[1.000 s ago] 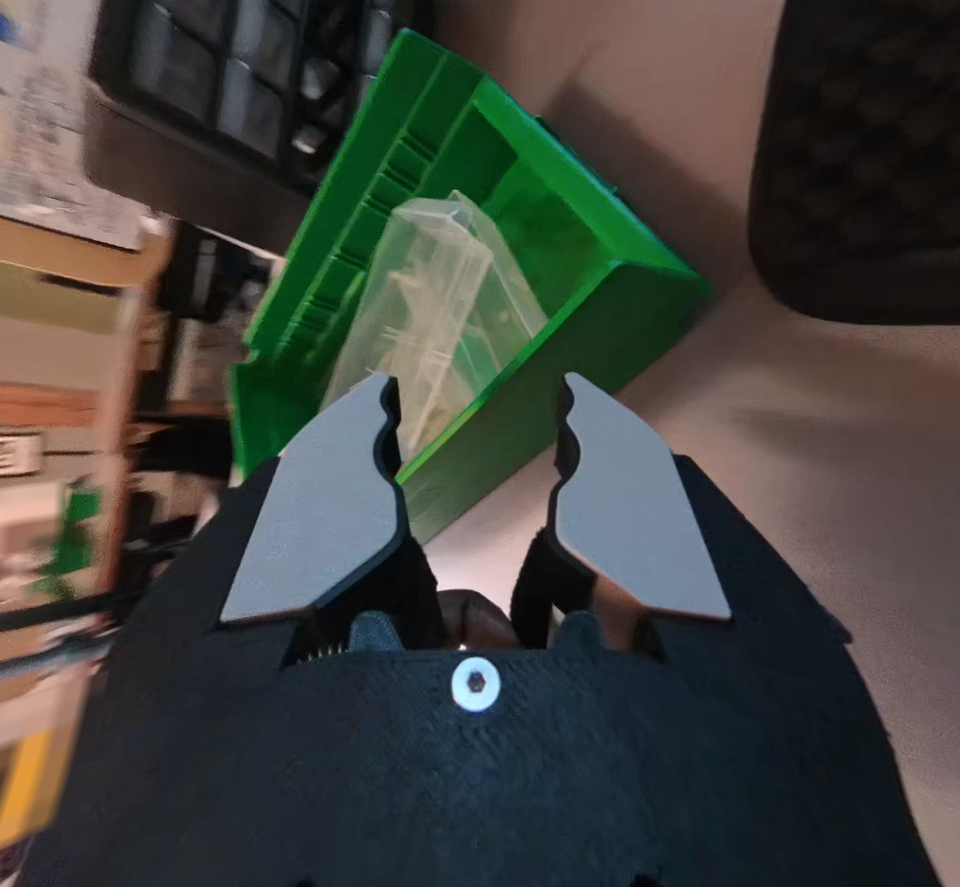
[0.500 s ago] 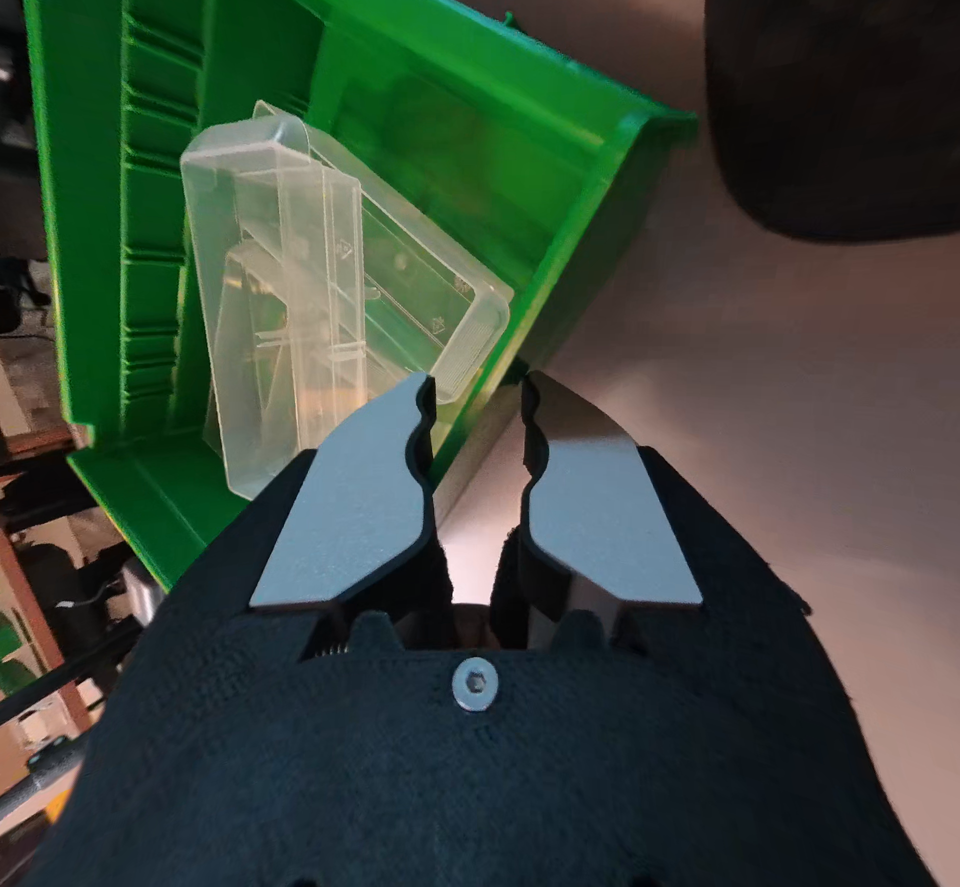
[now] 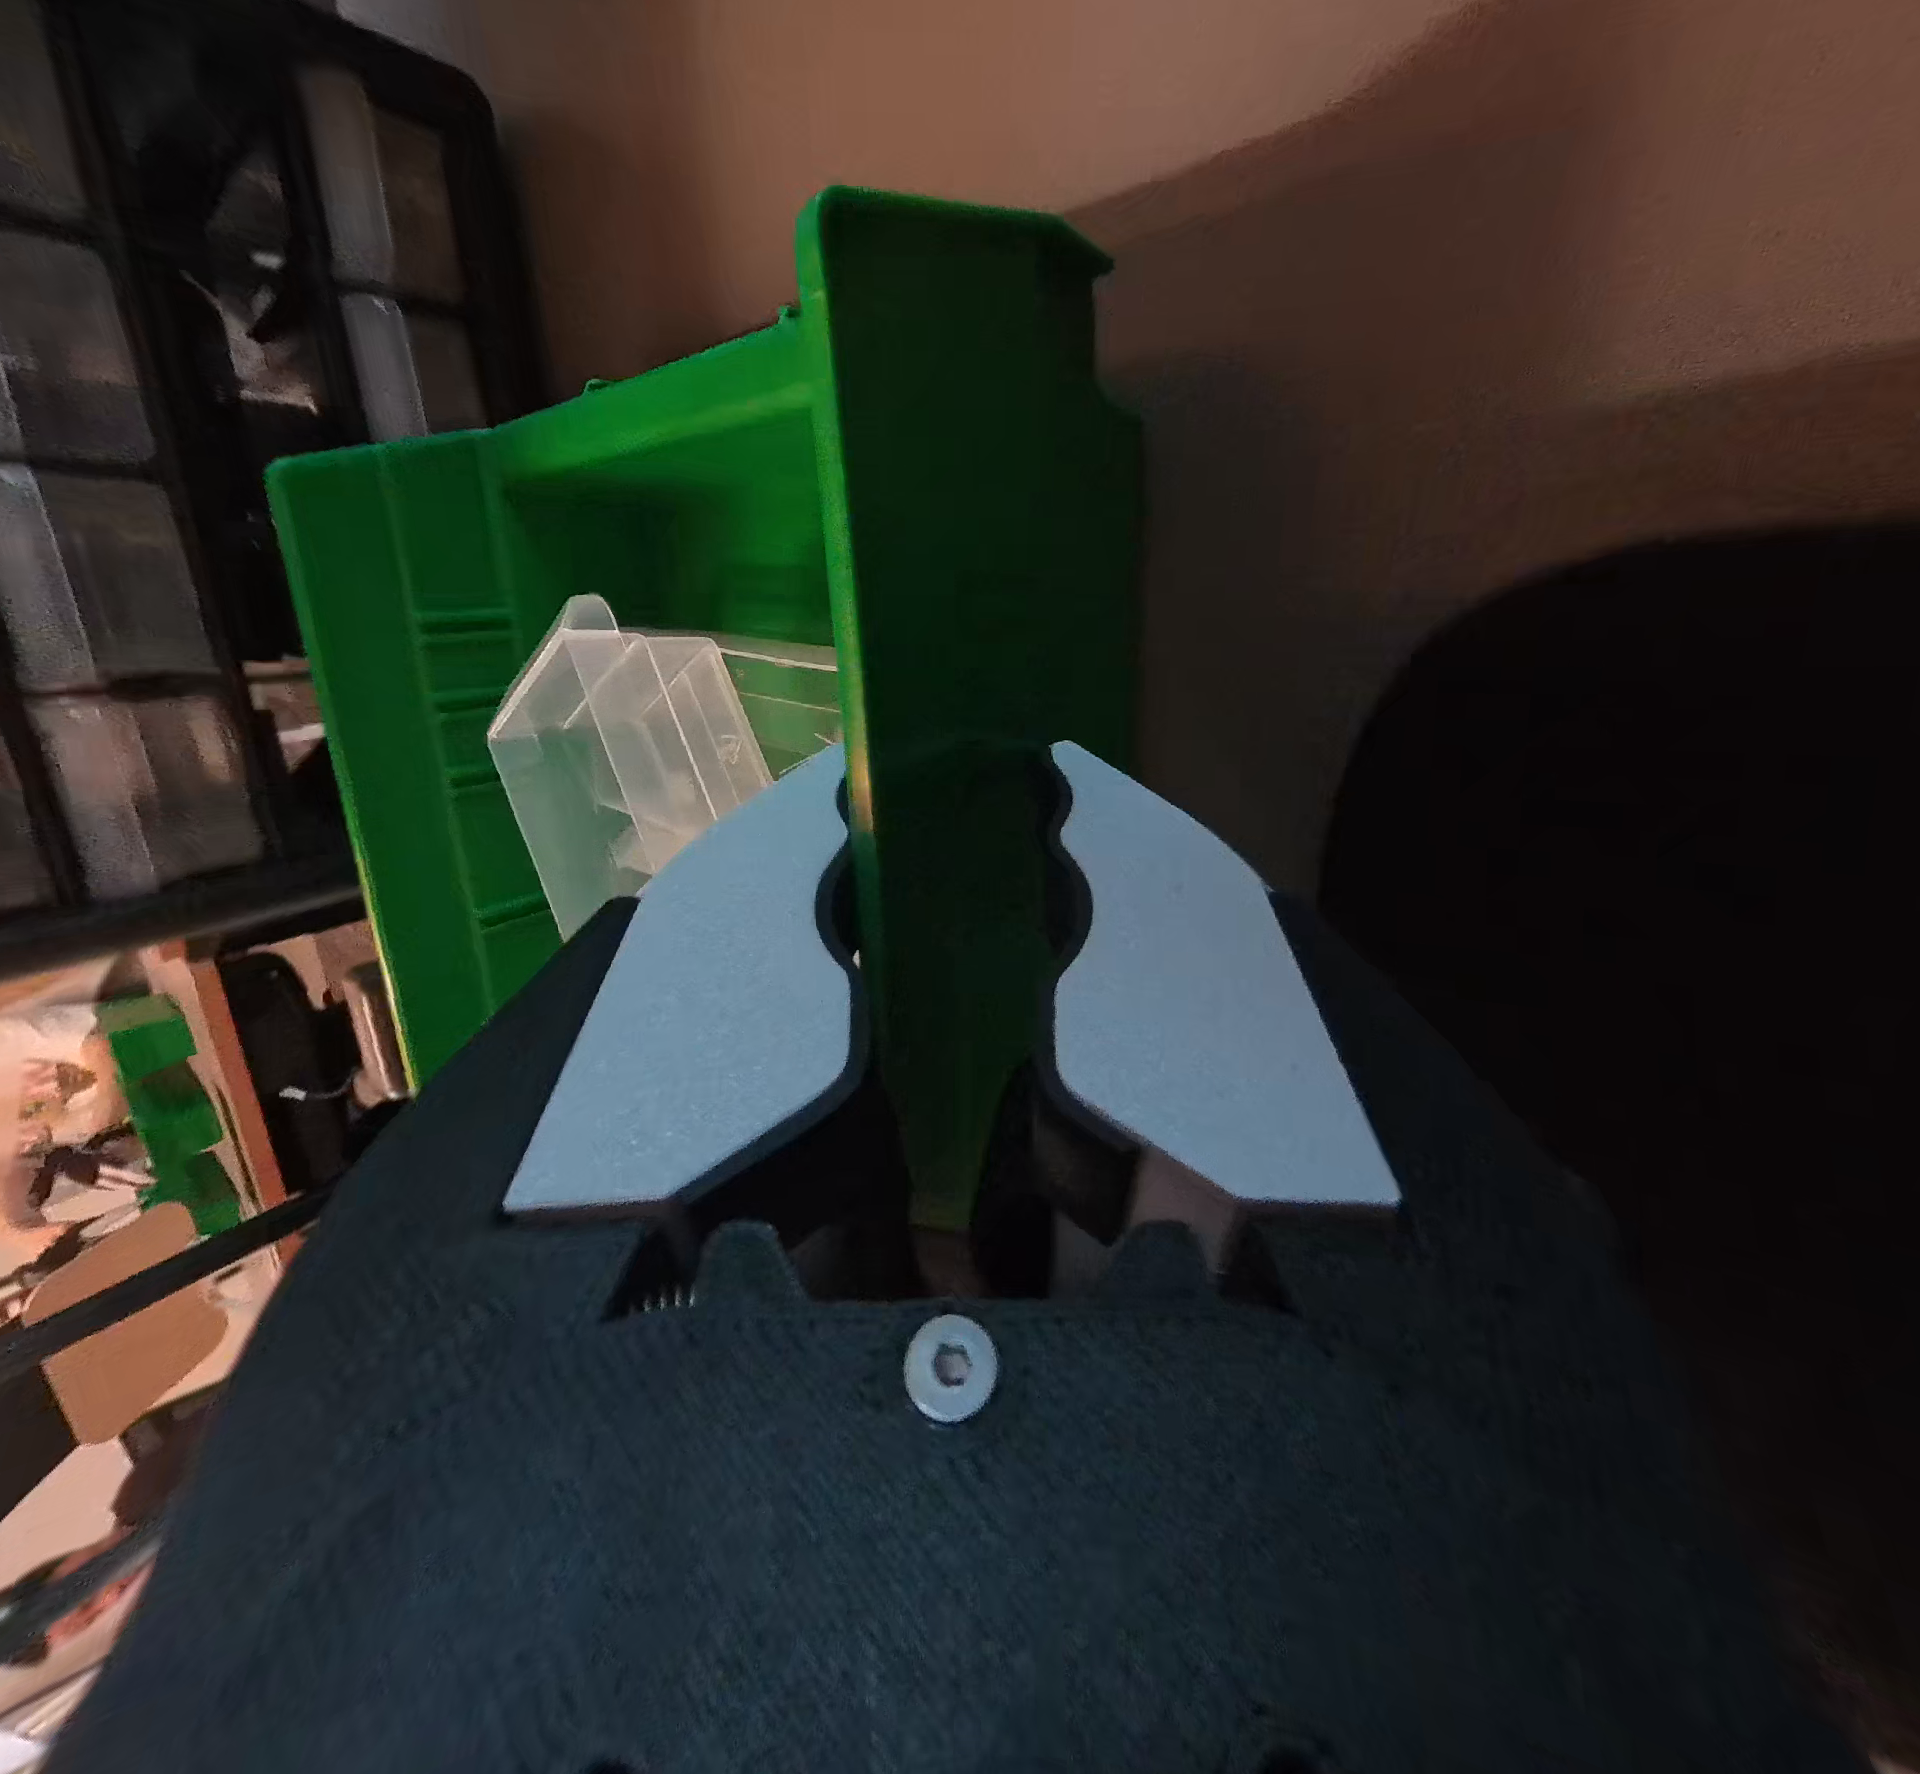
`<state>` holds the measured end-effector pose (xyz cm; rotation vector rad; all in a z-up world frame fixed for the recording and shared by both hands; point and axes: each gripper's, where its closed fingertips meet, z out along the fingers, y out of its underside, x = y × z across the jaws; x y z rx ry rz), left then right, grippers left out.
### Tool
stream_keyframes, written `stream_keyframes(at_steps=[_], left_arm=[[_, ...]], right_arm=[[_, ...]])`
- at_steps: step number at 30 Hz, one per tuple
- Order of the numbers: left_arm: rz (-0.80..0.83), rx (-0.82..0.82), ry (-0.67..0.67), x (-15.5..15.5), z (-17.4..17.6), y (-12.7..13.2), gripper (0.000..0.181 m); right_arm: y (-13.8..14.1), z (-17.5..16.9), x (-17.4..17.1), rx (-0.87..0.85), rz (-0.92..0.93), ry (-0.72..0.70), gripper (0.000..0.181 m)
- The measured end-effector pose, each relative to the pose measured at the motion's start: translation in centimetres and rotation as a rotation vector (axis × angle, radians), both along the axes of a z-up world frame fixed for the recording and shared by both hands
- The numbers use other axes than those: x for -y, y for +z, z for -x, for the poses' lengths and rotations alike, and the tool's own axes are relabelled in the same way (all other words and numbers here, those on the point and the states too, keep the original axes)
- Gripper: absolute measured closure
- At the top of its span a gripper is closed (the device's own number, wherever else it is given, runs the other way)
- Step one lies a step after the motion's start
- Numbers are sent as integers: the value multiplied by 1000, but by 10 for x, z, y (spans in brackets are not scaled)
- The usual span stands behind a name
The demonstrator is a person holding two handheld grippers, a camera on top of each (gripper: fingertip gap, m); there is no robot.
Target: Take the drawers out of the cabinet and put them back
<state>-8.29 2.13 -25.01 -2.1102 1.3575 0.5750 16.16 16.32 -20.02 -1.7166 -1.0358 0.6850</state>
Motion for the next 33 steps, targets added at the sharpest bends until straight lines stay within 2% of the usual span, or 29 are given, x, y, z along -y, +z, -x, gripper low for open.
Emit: stream_keyframes(at_steps=[5,8,11,13,16,19,21,23,25,26,29,30,33], left_arm=[[-30,24,53,-30,-43,0,150],[-62,39,39,-42,-73,2,147],[-169,118,-26,-43,-97,24,137],[-221,199,-16,-36,-93,43,128],[-339,500,45,-19,-70,81,114],[-545,806,277,2,5,111,104],[-557,954,423,19,55,104,94],[-356,1055,420,34,69,83,80],[-206,1100,362,48,67,64,70],[-192,1087,332,50,66,58,65],[-126,985,317,46,59,35,69],[-109,954,310,43,54,28,76],[-128,841,350,30,56,13,82]], right_arm=[[-23,4,-9,117,-45,-27,121],[-34,13,-13,138,-48,-37,124],[-34,22,-11,95,-40,-29,132],[-33,27,-11,85,-49,-34,135],[-38,36,-13,96,-65,-51,139],[-44,41,-20,135,-100,-121,136],[-45,40,-27,177,-132,-188,133],[-47,39,-31,233,-162,-219,137],[-51,38,-34,293,-176,-231,159],[-51,39,-34,303,-186,-233,166],[-43,26,-43,362,-303,-325,172],[-39,23,-44,354,-325,-337,173],[-24,16,-44,234,-311,-344,175]])
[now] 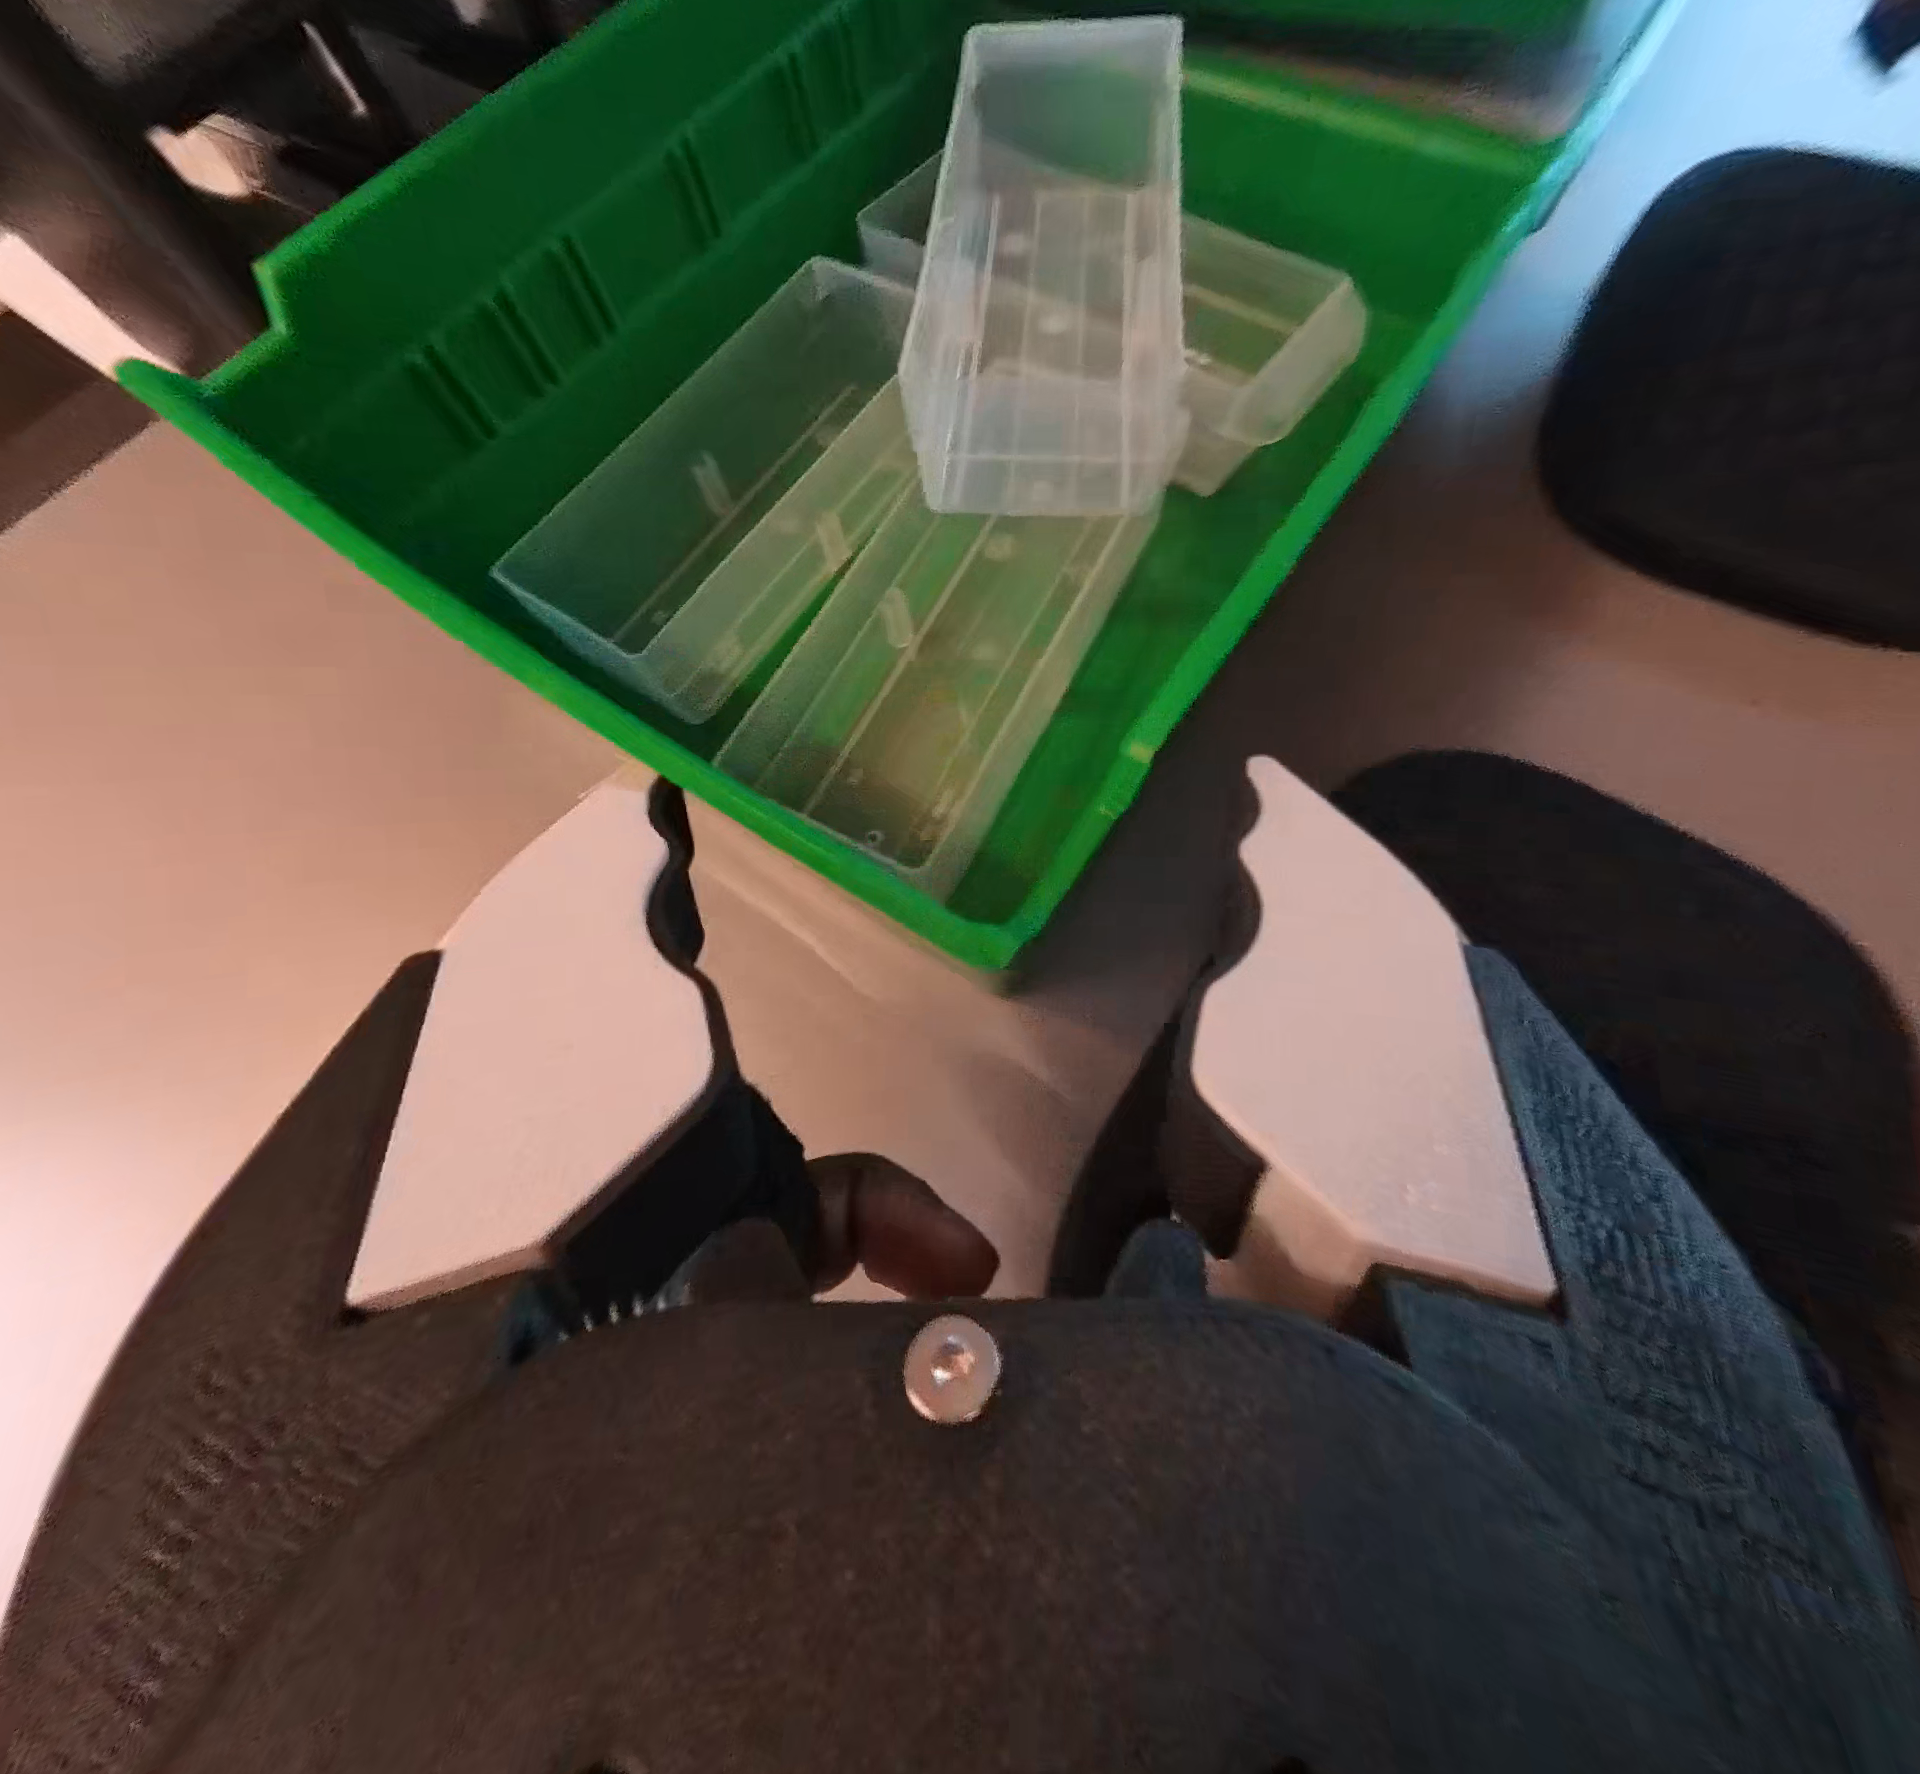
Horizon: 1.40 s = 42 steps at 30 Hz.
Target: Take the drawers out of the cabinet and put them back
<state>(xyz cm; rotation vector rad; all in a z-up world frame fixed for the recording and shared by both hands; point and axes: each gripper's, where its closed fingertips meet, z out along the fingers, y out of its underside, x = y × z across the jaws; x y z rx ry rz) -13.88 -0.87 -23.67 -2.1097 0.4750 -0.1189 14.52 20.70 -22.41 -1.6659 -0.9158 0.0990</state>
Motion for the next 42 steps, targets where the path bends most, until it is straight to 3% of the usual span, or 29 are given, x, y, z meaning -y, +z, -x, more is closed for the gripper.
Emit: stream_keyframes(at_steps=[10,18,24,29,31,35,37,42], left_arm=[[-74,-89,-5,-22,-17,-4,95],[-111,-96,-118,-41,-64,-4,101],[-103,-151,-177,-64,-89,-6,103],[-138,-15,-284,-90,-126,-2,104],[-185,30,-281,-95,-129,17,104],[-623,5,-98,-80,-93,119,106],[-776,-141,-103,-61,-88,158,107],[-915,-567,-268,-32,-96,199,111]], right_arm=[[51,-18,7,-83,-247,-34,171],[81,-30,18,-147,-313,-24,172],[118,-39,37,-159,-491,-5,172],[154,-34,72,-157,-637,76,172],[167,-28,89,-203,-656,133,172],[180,-5,124,-238,-677,299,171],[182,13,140,-218,-698,385,171],[174,65,187,-96,-768,622,171]])
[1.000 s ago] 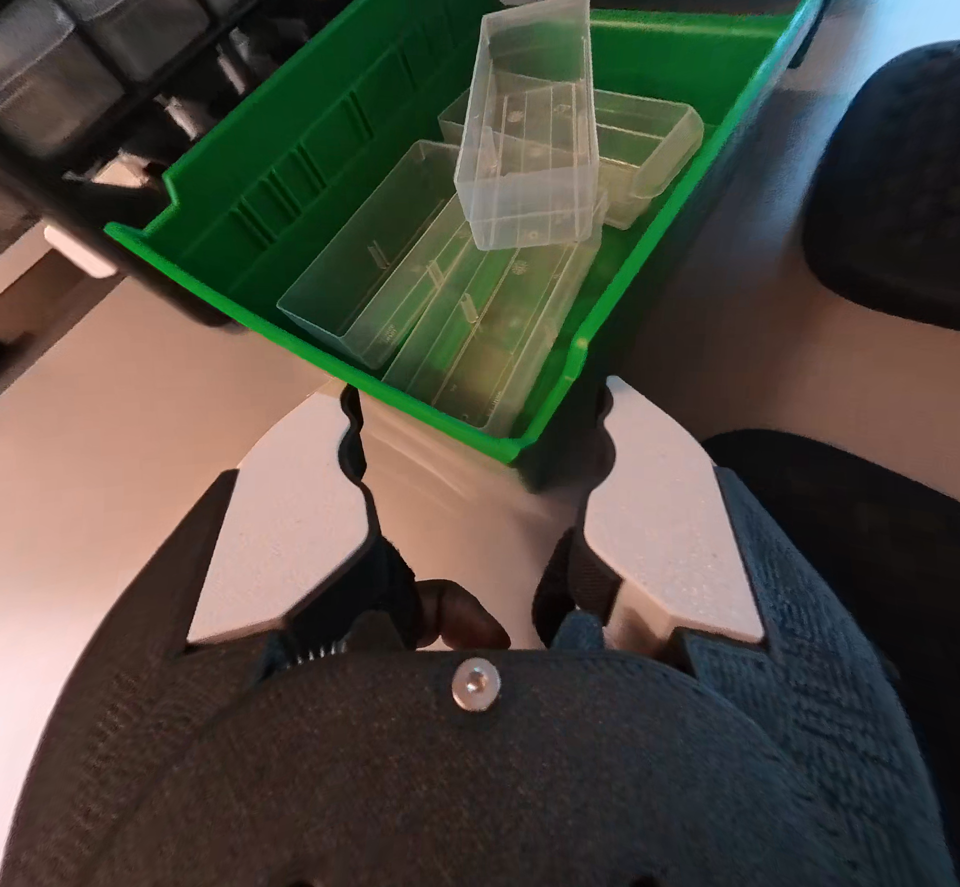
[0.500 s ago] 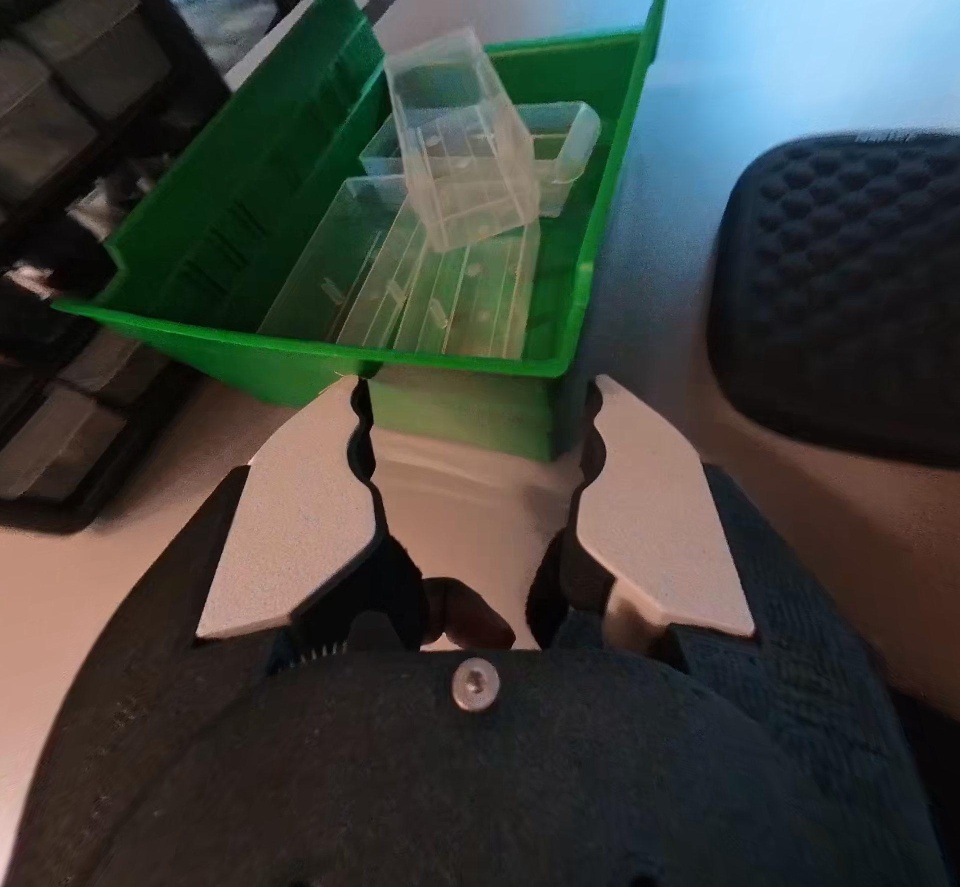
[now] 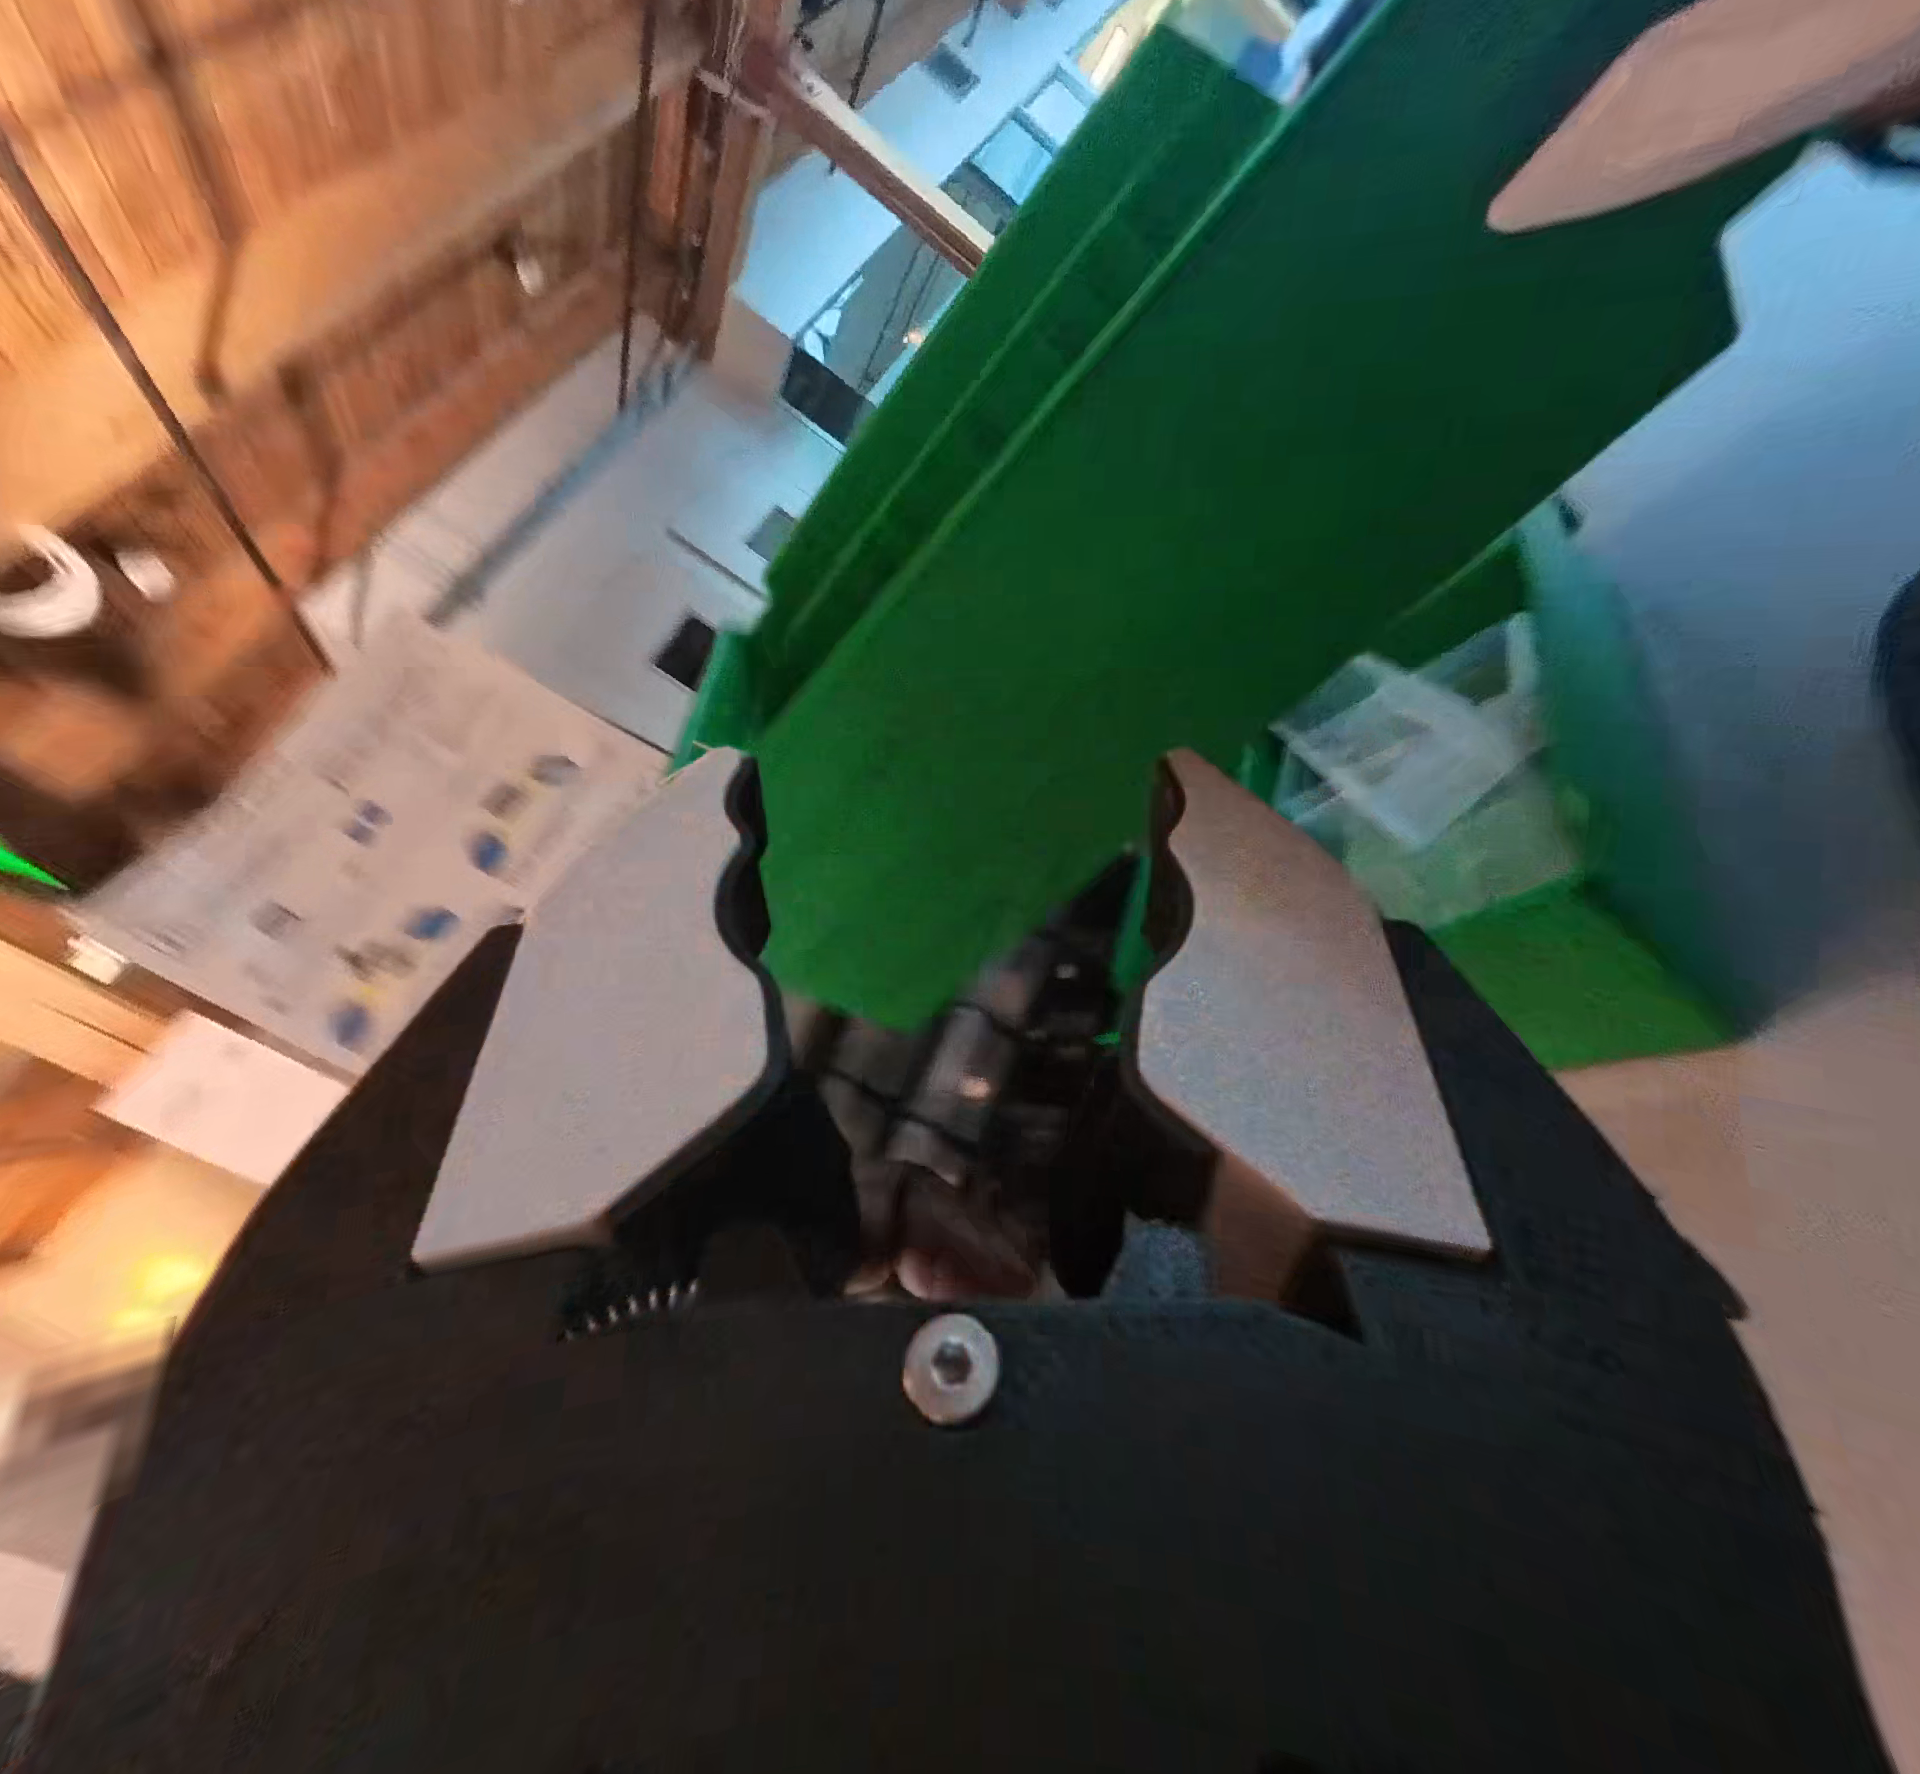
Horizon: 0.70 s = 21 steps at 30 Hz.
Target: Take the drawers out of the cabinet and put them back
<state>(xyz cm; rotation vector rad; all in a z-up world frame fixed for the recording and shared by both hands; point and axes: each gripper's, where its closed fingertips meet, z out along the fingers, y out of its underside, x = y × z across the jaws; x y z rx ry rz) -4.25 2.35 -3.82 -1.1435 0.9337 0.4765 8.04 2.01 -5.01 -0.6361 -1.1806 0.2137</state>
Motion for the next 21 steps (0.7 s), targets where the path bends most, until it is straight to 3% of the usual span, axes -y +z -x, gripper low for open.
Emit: stream_keyframes(at_steps=[4,9,14,18,21], left_arm=[[99,-373,67,5,19,-20,118],[331,-569,176,34,67,-57,146],[574,-548,215,97,117,-96,164],[715,-451,268,142,150,-127,165],[801,-394,310,162,176,-153,166]], right_arm=[[-7,36,35,106,-101,137,171],[-27,80,61,237,-229,259,171],[-54,127,97,299,-195,438,171],[-73,165,122,297,-79,546,167],[-90,186,126,335,11,550,158]])
